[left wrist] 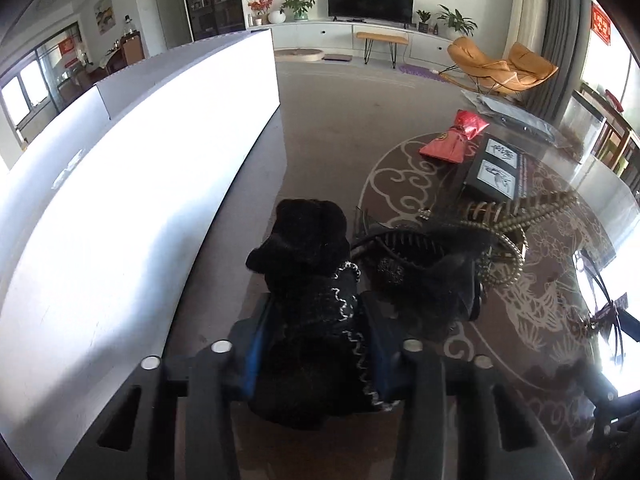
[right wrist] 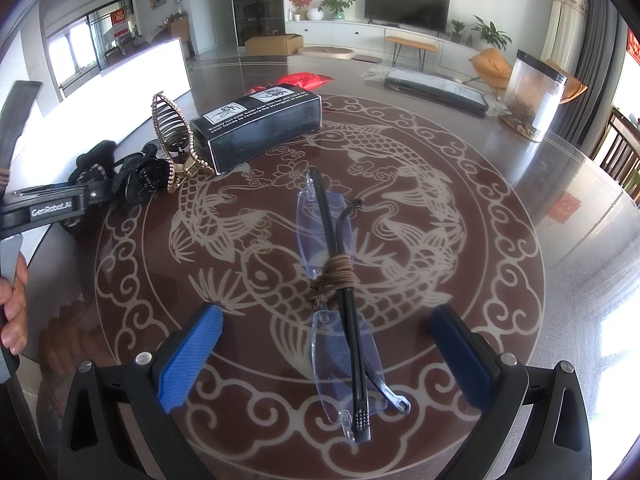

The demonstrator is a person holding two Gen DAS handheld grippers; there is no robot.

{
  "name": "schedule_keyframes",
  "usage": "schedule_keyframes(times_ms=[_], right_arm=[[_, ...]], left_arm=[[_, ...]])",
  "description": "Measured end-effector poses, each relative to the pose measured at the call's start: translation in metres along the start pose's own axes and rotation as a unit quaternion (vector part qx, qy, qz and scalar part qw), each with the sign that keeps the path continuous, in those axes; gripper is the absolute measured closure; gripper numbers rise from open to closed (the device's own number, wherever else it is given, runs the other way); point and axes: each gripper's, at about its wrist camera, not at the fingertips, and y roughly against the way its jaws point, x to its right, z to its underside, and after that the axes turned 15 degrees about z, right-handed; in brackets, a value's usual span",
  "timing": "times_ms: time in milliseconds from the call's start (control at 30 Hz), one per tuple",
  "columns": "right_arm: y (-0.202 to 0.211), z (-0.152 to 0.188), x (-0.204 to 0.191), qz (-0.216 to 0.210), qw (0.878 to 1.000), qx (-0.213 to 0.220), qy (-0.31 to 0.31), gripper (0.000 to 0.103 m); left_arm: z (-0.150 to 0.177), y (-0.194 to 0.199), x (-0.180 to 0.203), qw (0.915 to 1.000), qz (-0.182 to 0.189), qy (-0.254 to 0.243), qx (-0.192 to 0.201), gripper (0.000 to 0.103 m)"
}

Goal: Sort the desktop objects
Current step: 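Grasp a black scrunchie with a chain with the left gripper, then hold the scrunchie in the left gripper above the table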

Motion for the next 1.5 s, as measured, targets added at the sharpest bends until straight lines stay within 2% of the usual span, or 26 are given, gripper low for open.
schedule_keyframes(times_ms=[67,333,500,600,667,967,1133,1200,1500], right_arm=[[0.000,0.000,0.000,0.000,1.000,0.000,0.000,0.000],[0.000,0.000,0.000,0.000,1.000,0.000,0.000,0.000],[-0.001,0.000,-0.001,0.001,1.000,0.000,0.001,0.000],[0.000,0.000,0.000,0.001,1.000,0.000,0.001,0.000],[0.000,0.000,0.000,0.001,1.000,0.000,0.001,0.000],[0.000,0.000,-0.001,0.001,1.000,0.000,0.001,0.000],[0.000,0.000,0.000,0.001,1.000,0.000,0.001,0.000],[0.000,0.000,0.000,0.001,1.000,0.000,0.001,0.000],[0.000,0.000,0.000,0.001,1.000,0.000,0.001,0.000]], left_arm=[[0.010,0.005,0.007,0.9999,-0.001,-0.016,-0.003,0.069],[0.081,0.049,0.042,0.9978,0.053,-0.038,-0.011,0.070],[0.105,0.064,0.048,0.9974,0.058,-0.042,-0.010,0.067],[0.105,0.061,0.042,0.9978,0.058,-0.032,-0.010,0.051],[0.102,0.057,0.039,0.9983,0.050,-0.028,-0.013,0.031],[0.104,0.051,0.034,0.9990,0.038,-0.021,-0.013,0.009],[0.106,0.053,0.032,0.9992,0.035,-0.015,-0.013,0.005],[0.106,0.052,0.031,0.9992,0.035,-0.013,-0.017,0.000],[0.107,0.051,0.031,0.9991,0.037,-0.013,-0.015,0.000]])
